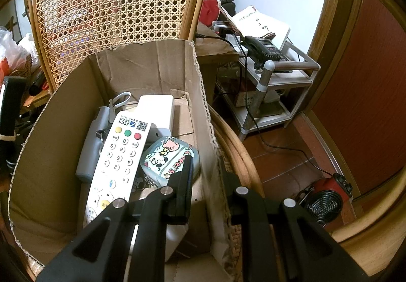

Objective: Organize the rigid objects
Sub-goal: 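Move the left gripper to the white rectangular device and grasp it, then carry the white device into the box and open the left gripper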

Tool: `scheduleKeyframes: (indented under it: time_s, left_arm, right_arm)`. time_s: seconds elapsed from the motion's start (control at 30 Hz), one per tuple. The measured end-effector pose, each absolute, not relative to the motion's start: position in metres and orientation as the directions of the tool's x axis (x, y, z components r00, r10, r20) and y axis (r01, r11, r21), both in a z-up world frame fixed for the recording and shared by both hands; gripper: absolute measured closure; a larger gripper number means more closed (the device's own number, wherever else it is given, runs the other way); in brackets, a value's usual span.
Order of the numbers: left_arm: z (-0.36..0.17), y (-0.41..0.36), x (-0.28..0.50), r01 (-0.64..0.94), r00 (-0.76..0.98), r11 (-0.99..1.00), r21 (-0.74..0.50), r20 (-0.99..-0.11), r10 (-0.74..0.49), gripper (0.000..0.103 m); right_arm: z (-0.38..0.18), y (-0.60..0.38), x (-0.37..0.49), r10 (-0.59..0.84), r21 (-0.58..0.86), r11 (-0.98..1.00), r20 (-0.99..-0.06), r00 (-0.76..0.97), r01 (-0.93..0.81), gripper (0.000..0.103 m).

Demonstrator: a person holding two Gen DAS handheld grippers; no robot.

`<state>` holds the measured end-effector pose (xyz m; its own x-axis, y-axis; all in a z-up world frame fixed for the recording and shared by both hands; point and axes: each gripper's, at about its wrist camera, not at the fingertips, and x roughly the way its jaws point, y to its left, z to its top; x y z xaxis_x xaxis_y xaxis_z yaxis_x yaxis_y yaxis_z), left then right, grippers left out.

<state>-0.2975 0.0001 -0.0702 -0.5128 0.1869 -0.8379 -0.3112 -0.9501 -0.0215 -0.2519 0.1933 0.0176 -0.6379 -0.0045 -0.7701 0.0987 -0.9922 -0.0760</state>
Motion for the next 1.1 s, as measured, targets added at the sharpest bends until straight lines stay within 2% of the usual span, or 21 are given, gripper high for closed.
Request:
scheduleKeyframes:
  time_s: [0.03,0.07,0.27,0.43,0.7,0.83,1.0,1.1]
  left_arm:
    - [-0.069,0.002,-0.293,-0.314,-0.517,-0.949,-0.020,-0.835,0.188,0.051]
    - [-0.067,0.006,-0.290,-0.326,-0.518,-0.945,-0.018,-0.833,0.194,0.056]
    - [-0.057,0.011,-0.281,-0.313,-0.522,-0.949,-0.026,-0.830,0.195,0.057]
    - [-0.042,0.002,-0.283,-0.294,-0.529,-0.950,-0.102,-0.810,0.251,0.057]
    - [0.029,-0.019,-0.286,-0.257,-0.663,-0.945,-0.204,-0.674,0.326,0.057]
    - [0.054,-0.003,-0.284,-0.326,-0.681,-0.915,-0.237,-0.612,0.401,0.057]
    - [0.051,0.047,-0.280,-0.451,-0.615,-0.868,-0.208,-0.632,0.471,0.057]
    - [0.041,0.073,-0.276,-0.457,-0.618,-0.879,-0.135,-0.663,0.423,0.057]
  right_arm:
    - [0.017,0.193,-0.252,-0.005,-0.075,-0.992,-0.770,-0.638,0.098,0.085]
    - [0.018,0.193,-0.252,-0.004,-0.076,-0.992,-0.770,-0.638,0.098,0.085]
    - [0.018,0.193,-0.252,-0.004,-0.076,-0.992,-0.770,-0.638,0.098,0.085]
    - [0.017,0.193,-0.252,-0.005,-0.076,-0.992,-0.770,-0.638,0.099,0.085]
    - [0.017,0.193,-0.253,-0.001,-0.076,-0.993,-0.768,-0.640,0.093,0.085]
    - [0.017,0.193,-0.253,0.000,-0.077,-0.993,-0.767,-0.642,0.091,0.085]
    - [0.018,0.194,-0.253,-0.001,-0.075,-0.993,-0.767,-0.641,0.091,0.085]
    - [0.018,0.194,-0.253,0.000,-0.076,-0.993,-0.768,-0.641,0.092,0.085]
